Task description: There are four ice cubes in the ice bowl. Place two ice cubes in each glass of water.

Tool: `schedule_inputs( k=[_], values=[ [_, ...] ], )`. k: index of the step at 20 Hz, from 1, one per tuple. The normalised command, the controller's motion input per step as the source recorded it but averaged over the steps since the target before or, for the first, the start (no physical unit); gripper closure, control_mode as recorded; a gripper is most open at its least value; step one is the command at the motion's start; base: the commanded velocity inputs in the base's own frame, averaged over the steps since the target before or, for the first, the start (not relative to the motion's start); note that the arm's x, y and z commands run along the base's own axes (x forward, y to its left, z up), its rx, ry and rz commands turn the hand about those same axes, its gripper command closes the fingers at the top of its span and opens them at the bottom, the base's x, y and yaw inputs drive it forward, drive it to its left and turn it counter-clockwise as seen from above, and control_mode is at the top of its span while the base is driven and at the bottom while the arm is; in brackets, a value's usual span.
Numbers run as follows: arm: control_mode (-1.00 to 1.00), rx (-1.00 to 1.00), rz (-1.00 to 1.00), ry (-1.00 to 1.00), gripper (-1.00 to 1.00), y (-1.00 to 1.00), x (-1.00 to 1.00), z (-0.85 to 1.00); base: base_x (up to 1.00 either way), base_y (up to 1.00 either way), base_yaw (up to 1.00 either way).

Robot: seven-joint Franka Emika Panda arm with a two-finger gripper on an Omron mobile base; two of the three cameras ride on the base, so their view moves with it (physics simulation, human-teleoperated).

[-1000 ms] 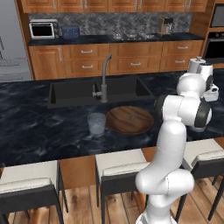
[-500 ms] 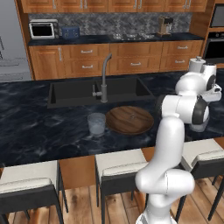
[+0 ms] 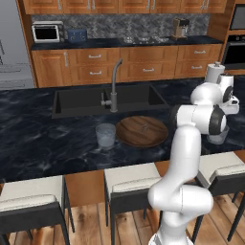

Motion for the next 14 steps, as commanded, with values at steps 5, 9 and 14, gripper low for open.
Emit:
schedule_inputs(
  k=[5, 9, 14],
  values=[
    [-1.0, 0.0, -0.04, -0.01, 1.0, -0.16, 0.11, -0.18, 0.0, 0.0, 0.0],
    [-1.0, 0.0, -0.04, -0.03, 1.0, -0.13, 0.14, -0.1, 0.0, 0.0, 0.0],
    [-1.0, 0.0, -0.04, -0.06, 1.0, -0.03, 0.11, -0.09, 0.0, 0.0, 0.0]
  ],
)
